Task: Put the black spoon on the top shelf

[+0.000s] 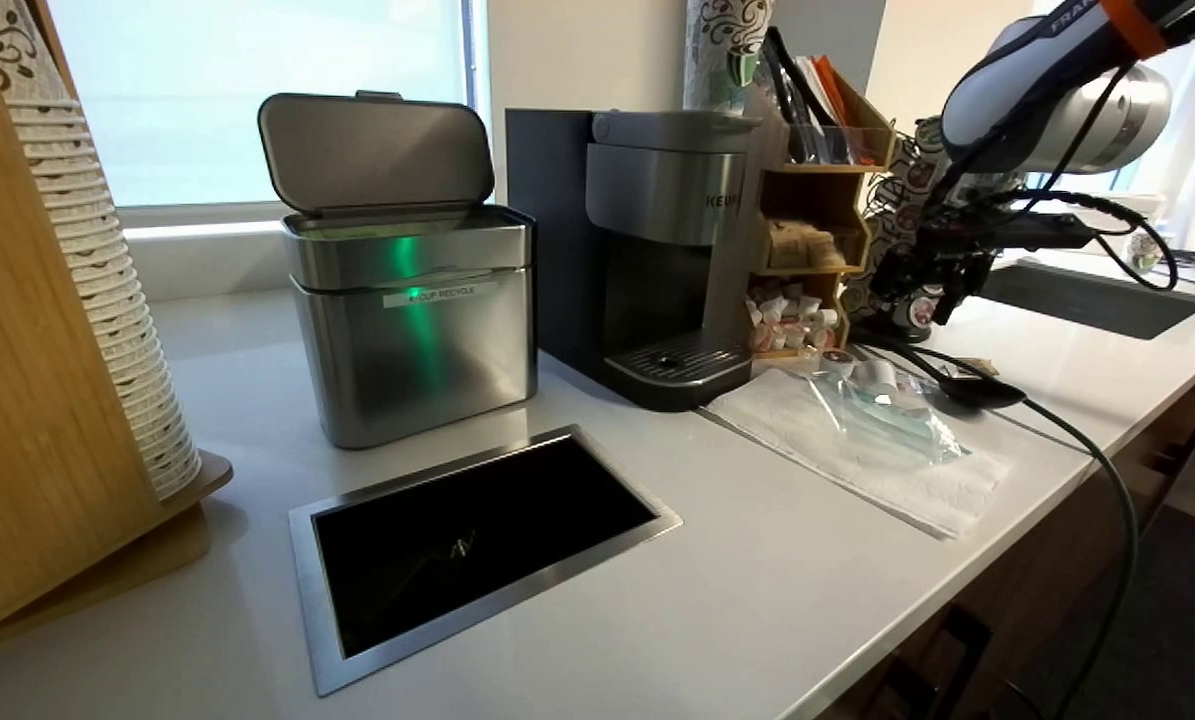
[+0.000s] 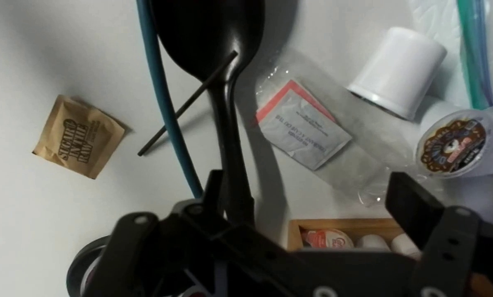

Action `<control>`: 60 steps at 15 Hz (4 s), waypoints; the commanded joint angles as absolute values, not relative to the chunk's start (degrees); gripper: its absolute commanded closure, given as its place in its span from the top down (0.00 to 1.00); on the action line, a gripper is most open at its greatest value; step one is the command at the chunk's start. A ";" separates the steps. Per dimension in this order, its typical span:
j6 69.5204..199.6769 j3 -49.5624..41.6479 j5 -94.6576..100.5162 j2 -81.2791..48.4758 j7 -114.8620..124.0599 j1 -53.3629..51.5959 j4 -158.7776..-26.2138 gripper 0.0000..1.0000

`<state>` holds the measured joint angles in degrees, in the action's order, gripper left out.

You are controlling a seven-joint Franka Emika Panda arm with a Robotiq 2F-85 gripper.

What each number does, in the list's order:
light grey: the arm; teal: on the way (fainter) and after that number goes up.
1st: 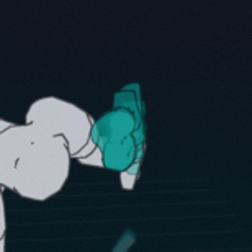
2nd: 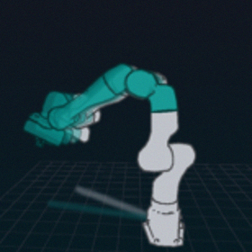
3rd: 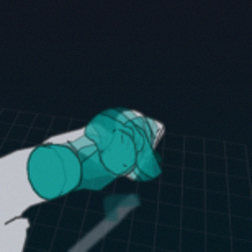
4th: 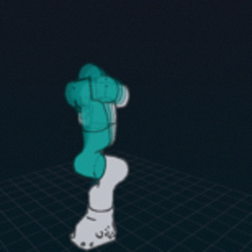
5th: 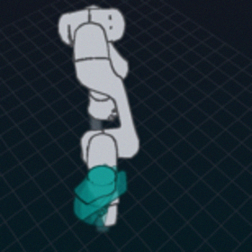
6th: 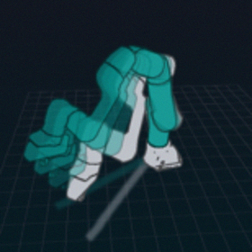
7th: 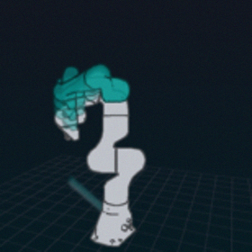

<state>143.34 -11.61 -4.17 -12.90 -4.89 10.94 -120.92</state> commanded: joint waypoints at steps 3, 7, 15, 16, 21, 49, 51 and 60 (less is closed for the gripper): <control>141.48 -11.68 -2.05 -16.25 -9.08 13.53 -119.39 1.00; 141.58 -10.53 -3.84 -18.02 -11.40 14.65 -118.47 1.00; 139.59 -7.78 -7.76 -20.87 -12.46 16.01 -115.88 1.00; 139.10 -7.40 -8.96 -21.49 -12.13 16.27 -115.11 1.00; 139.56 -7.79 -9.63 -22.91 -9.80 16.26 -113.41 1.00; 143.29 -9.92 -5.32 -23.97 -6.26 15.28 -113.46 0.33; 143.96 -9.81 -5.26 -23.60 -6.27 15.30 -113.82 0.18; 146.99 -7.37 -7.85 -18.37 -9.87 15.92 -117.06 0.05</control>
